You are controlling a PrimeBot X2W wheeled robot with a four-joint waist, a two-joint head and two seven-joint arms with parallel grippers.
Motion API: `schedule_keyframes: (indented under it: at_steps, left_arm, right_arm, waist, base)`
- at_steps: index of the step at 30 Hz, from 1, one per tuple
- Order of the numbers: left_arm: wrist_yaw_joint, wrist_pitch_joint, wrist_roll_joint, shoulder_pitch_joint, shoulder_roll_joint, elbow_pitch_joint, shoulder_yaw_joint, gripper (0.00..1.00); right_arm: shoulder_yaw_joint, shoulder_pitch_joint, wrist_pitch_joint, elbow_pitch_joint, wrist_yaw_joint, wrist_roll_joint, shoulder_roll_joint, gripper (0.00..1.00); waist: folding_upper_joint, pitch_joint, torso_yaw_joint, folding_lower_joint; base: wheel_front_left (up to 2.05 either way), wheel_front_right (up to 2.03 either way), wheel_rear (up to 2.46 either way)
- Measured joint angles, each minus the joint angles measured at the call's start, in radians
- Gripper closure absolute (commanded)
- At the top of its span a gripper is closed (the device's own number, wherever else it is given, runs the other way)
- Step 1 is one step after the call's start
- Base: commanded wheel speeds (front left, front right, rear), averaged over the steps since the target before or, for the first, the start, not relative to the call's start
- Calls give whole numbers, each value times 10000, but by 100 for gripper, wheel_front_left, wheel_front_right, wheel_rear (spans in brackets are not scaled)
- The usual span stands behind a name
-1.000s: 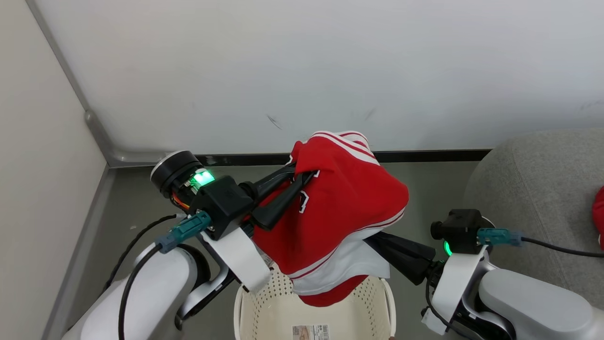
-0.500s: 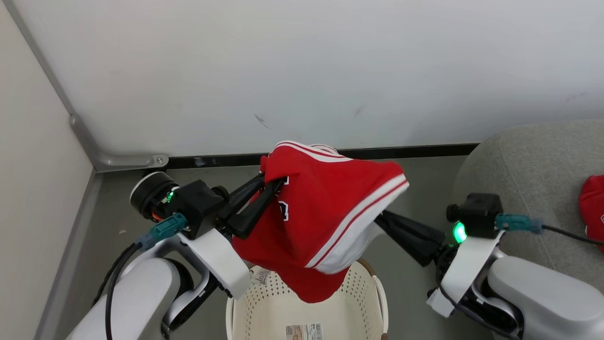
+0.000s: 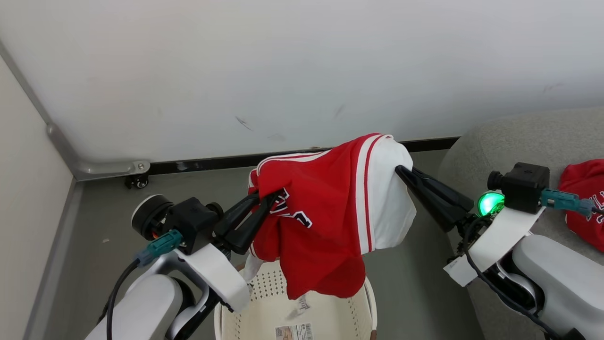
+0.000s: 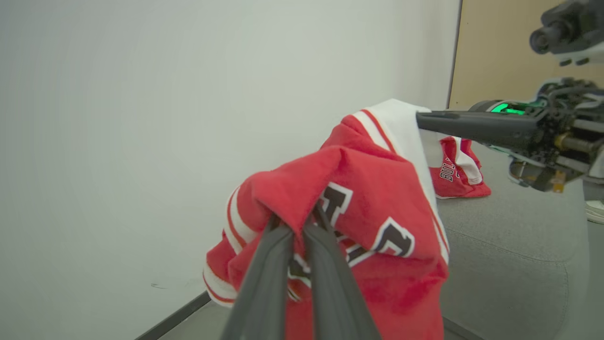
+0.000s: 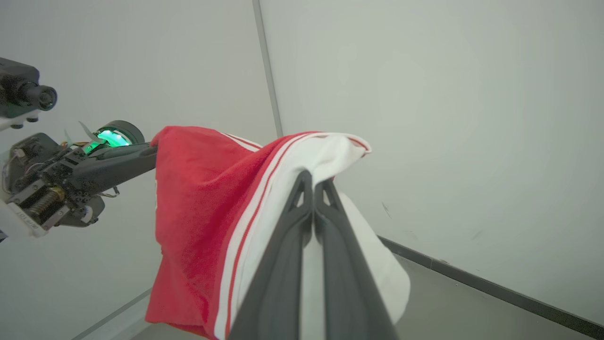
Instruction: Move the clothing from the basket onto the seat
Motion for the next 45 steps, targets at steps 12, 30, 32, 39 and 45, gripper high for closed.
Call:
schedule_keyframes:
  at_steps: [12, 30, 32, 39, 45]
  left_arm:
    - [-33, -385, -138, 60, -385, -115, -251, 0]
    - [-295, -625, -621, 60, -414, -483, -771, 0]
    - [-297, -639, -639, 60, -416, -548, -853, 0]
    - [-328, -648, -709, 58, -412, -723, -1206, 0]
    - [-341, -650, -803, 41, -391, -819, -1375, 0]
  right_arm:
    - [-1611, 698, 0, -27, 0, -424, 255, 100]
    - [-3726, 1513, 0, -351, 0, -1129, 403, 100]
    - [-3877, 1657, 0, -385, 0, -1204, 395, 100]
    - [-4594, 2167, 0, -546, 0, -1544, 378, 100]
    - [-5079, 2509, 0, -757, 0, -1732, 414, 100]
  waist:
    - [0, -104, -248, 0]
    - [0, -252, -581, 0]
    - [0, -258, -638, 0]
    - [0, -269, -912, 0]
    - [0, -269, -1161, 0]
  base:
    - [0, 0, 0]
    - [0, 0, 0]
    - [0, 0, 0]
    - [0, 0, 0]
    - [0, 0, 0]
